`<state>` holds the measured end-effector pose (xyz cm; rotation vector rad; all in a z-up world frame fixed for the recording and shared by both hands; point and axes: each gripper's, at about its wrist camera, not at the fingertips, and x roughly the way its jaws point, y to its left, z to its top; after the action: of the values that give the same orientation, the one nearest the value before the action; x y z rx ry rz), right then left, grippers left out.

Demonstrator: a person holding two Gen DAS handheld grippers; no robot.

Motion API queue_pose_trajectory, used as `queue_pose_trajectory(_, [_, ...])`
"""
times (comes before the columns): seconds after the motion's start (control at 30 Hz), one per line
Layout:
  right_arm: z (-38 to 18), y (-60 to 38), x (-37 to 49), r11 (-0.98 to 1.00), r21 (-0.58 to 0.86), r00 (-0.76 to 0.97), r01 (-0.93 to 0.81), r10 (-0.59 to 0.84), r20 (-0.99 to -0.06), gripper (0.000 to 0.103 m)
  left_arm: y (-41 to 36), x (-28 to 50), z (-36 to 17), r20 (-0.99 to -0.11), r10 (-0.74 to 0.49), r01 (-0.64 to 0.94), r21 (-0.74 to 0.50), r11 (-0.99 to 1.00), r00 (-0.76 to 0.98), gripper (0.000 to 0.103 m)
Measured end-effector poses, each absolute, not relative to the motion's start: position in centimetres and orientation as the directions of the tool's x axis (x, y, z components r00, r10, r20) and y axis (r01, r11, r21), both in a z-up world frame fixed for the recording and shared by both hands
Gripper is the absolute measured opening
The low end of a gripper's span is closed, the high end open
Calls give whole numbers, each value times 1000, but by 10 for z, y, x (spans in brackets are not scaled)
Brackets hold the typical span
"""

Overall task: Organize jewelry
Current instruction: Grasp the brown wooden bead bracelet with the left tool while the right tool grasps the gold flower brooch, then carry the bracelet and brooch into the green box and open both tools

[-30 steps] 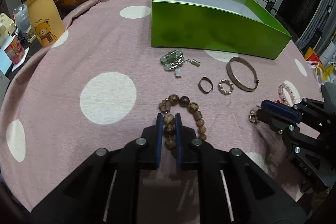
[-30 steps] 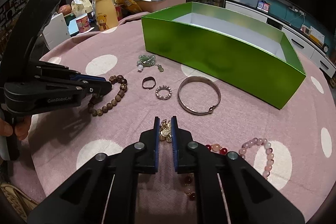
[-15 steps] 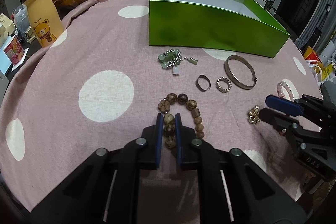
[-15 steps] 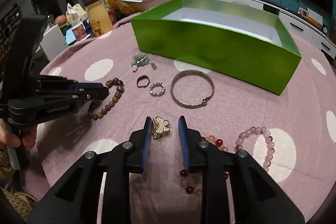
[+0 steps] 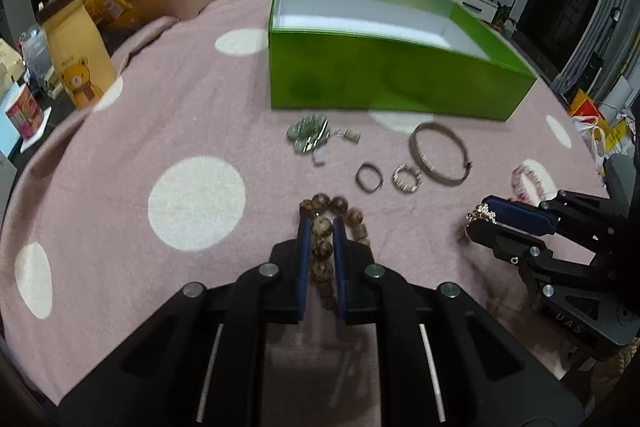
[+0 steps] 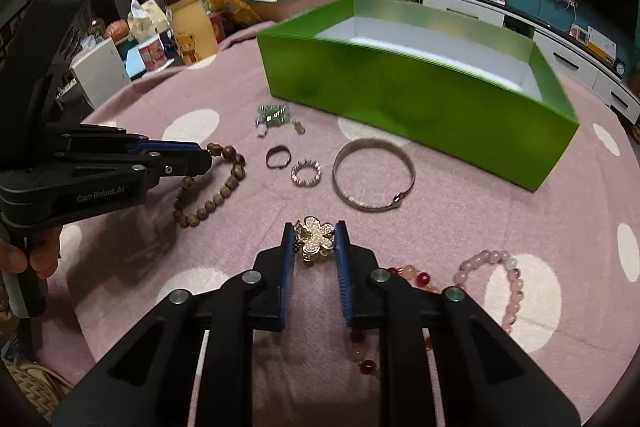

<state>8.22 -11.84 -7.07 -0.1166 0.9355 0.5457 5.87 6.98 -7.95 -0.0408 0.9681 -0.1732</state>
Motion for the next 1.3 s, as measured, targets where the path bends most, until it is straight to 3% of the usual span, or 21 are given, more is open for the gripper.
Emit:
queue_pose_trajectory(0.37, [-27, -146, 91, 872, 148, 563, -467, 422, -711, 20, 55, 74, -22, -748, -206, 180, -118, 977, 630, 11])
queue_pose_trajectory(0.77, [11, -187, 163, 916, 117, 680, -383, 365, -636, 20, 15, 164, 39, -687, -230, 235, -89, 968, 689, 11])
queue_pose_trajectory(0.97, [8, -191, 207, 932, 113, 688, -346, 334, -644, 20, -2, 220, 37, -712, -250, 225, -131, 965, 657, 11])
queue_pose_trajectory(1.3, [-30, -196, 270, 952, 153, 620, -265, 290, -729, 20, -12, 288, -15, -797, -223, 153, -164, 974, 562, 11])
